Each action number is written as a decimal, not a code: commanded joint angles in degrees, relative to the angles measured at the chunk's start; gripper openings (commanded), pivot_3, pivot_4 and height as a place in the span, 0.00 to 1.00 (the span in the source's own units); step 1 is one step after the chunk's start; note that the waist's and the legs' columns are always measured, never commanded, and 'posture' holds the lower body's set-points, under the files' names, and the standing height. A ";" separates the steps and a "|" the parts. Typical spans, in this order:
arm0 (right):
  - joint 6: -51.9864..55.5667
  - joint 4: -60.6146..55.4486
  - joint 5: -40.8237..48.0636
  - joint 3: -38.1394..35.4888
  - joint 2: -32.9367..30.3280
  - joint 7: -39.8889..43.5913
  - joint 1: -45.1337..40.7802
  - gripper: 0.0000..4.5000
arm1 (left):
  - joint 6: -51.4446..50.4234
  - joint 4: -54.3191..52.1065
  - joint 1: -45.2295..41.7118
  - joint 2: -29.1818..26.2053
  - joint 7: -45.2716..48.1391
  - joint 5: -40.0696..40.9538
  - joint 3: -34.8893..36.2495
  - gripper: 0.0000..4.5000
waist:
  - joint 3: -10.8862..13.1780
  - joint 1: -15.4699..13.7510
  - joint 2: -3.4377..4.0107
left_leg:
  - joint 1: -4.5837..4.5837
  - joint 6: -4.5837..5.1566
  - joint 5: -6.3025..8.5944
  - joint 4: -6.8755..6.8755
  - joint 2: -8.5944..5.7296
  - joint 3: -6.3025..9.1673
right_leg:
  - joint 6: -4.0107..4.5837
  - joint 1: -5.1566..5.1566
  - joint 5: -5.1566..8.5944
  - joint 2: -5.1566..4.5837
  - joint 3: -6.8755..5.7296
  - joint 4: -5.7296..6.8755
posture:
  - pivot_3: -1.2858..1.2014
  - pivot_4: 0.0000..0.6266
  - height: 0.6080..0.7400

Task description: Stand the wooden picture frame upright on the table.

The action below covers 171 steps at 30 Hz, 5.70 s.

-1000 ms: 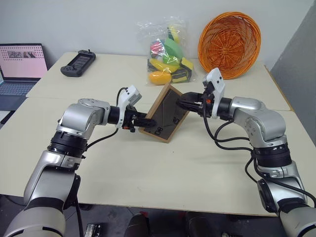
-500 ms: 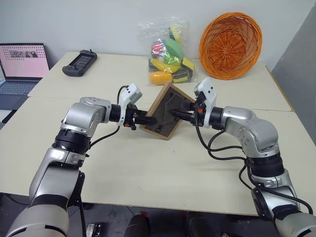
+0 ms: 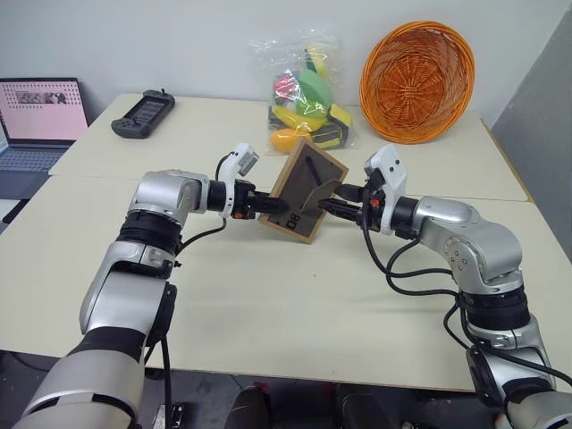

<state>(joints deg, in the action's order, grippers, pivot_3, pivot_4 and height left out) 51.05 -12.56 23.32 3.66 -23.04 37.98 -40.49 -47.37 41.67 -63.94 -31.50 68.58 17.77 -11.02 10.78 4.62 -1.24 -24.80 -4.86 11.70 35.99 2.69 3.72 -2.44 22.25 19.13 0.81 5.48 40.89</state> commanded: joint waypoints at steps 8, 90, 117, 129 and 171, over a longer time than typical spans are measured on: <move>-20.93 3.20 -16.35 8.64 -9.41 -0.60 4.62 0.48 | -13.36 -24.61 7.10 -9.12 9.40 8.36 1.63 0.29 | 0.02 0.31 0.00 | -0.02 -0.01 0.00 0.00 0.02 -0.05 | -0.01 0.05 0.00 0.00 0.06 -0.01 | 0.52 0.24 1.00; -83.46 25.45 -73.54 12.40 -16.21 -47.79 3.93 0.98 | -45.13 -11.99 4.44 -6.20 -54.57 73.11 14.34 0.29 | 0.03 0.30 -0.05 | 0.09 -0.29 -0.26 0.18 -0.13 0.09 | 0.02 -0.09 -0.01 -0.12 0.03 0.23 | 0.52 0.24 1.00; -87.94 30.62 -78.71 16.91 -13.31 -54.41 1.72 0.54 | -45.13 -12.74 4.57 -8.21 -53.06 76.79 11.68 0.29 | 0.03 0.29 -0.06 | 0.09 -0.31 -0.28 0.18 -0.13 0.10 | 0.02 -0.09 -0.01 -0.13 0.02 0.25 | 0.52 0.24 1.00; -89.42 32.06 -79.56 17.68 -14.97 -57.85 0.33 0.29 | -45.13 -12.58 4.58 -9.22 -52.95 78.33 10.05 0.29 | 0.03 0.34 -0.06 | 0.09 -0.30 -0.28 0.18 -0.14 0.11 | 0.02 -0.09 -0.01 -0.13 0.02 0.25 | 0.52 0.24 1.00; -83.86 31.14 -47.01 13.50 -11.45 -28.70 1.51 0.29 | -7.90 -52.20 29.95 -16.31 -20.69 38.78 18.47 0.90 | 0.02 0.14 -0.07 | 0.10 -0.24 -0.25 0.13 -0.07 -0.03 | 0.02 -0.16 -0.02 -0.15 0.08 0.16 | 0.52 0.24 1.00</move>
<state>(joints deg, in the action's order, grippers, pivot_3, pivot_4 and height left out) -36.55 21.21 -35.06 20.96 -35.86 2.79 -38.80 -58.23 -5.76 -35.23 -48.14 48.06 58.62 6.15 10.80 4.76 -1.30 -24.69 -5.09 11.46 36.13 2.63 3.71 -2.41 22.06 19.11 0.65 5.53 41.04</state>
